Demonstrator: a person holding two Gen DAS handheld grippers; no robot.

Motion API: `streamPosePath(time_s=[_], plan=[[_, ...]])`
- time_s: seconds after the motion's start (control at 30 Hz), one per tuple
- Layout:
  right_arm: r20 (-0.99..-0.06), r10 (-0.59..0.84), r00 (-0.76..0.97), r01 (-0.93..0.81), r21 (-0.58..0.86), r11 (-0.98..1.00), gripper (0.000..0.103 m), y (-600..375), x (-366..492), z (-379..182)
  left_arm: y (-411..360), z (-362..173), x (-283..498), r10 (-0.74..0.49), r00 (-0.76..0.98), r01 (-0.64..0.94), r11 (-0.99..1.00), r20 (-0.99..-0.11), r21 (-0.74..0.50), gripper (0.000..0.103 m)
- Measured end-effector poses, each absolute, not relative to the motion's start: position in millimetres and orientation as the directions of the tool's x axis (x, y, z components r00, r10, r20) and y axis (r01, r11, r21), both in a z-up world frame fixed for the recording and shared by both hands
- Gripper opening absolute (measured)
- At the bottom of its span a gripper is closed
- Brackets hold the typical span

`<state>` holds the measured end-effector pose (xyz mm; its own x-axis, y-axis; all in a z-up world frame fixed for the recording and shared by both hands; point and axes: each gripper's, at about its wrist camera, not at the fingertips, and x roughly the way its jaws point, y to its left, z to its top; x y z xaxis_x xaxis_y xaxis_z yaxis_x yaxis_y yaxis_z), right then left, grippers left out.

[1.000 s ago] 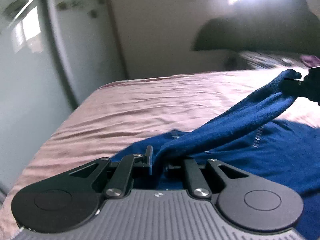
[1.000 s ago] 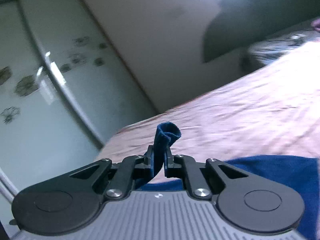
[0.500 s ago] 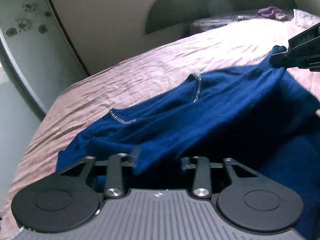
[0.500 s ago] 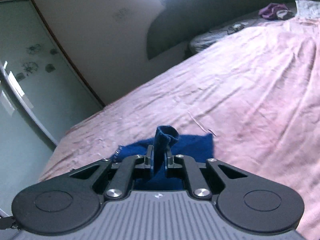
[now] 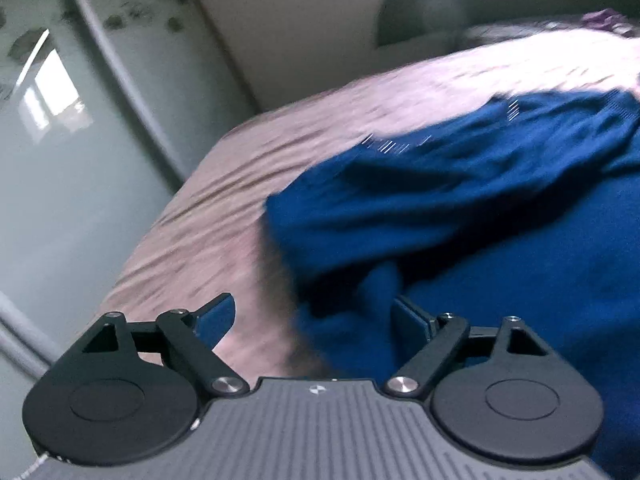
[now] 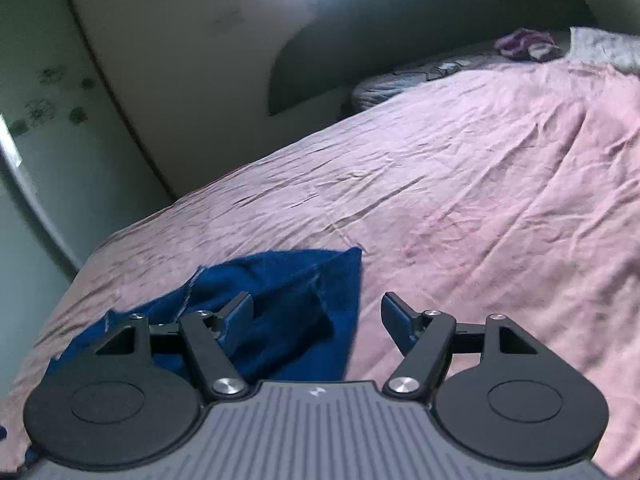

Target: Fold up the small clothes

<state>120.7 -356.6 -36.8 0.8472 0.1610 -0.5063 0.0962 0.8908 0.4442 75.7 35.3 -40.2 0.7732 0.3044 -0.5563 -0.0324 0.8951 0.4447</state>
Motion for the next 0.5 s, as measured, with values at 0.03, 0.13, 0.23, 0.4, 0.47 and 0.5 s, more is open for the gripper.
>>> streamPosePath(time_s=[0.03,0.13,0.23,0.4,0.47,0.5], plan=[[-0.502,0.171,0.848,0.079,0.438,0.896,0.071,-355,112,-36,45,-42,73,0.313,0.767,-0.050,0.899,-0.560,0.435,0.090],[-0.495,0.181,0.850,0.041,0.406,0.913,0.071,-346,82,-38,70,-38,69,0.338,0.745,-0.108,0.912,-0.575,0.397,0.089],[-0.494,0.178,0.851,0.014,0.360,0.933,0.071,-334,51,-43,87,-26,56,0.311,0.749,-0.143,0.938,-0.586,0.315,0.089],[-0.512,0.087,0.855,0.008,0.181,0.983,0.071,-303,-2,-47,75,-21,23,0.299,0.778,-0.181,0.949,-0.553,0.259,0.090],[-0.501,0.075,0.862,-0.006,0.138,0.990,0.071,-291,-17,-44,63,-28,9,0.299,0.788,-0.181,0.948,-0.538,0.261,0.090],[-0.495,0.086,0.865,-0.022,0.133,0.991,0.071,-287,-22,-42,54,-33,1,0.328,0.783,-0.199,0.937,-0.528,0.288,0.090]])
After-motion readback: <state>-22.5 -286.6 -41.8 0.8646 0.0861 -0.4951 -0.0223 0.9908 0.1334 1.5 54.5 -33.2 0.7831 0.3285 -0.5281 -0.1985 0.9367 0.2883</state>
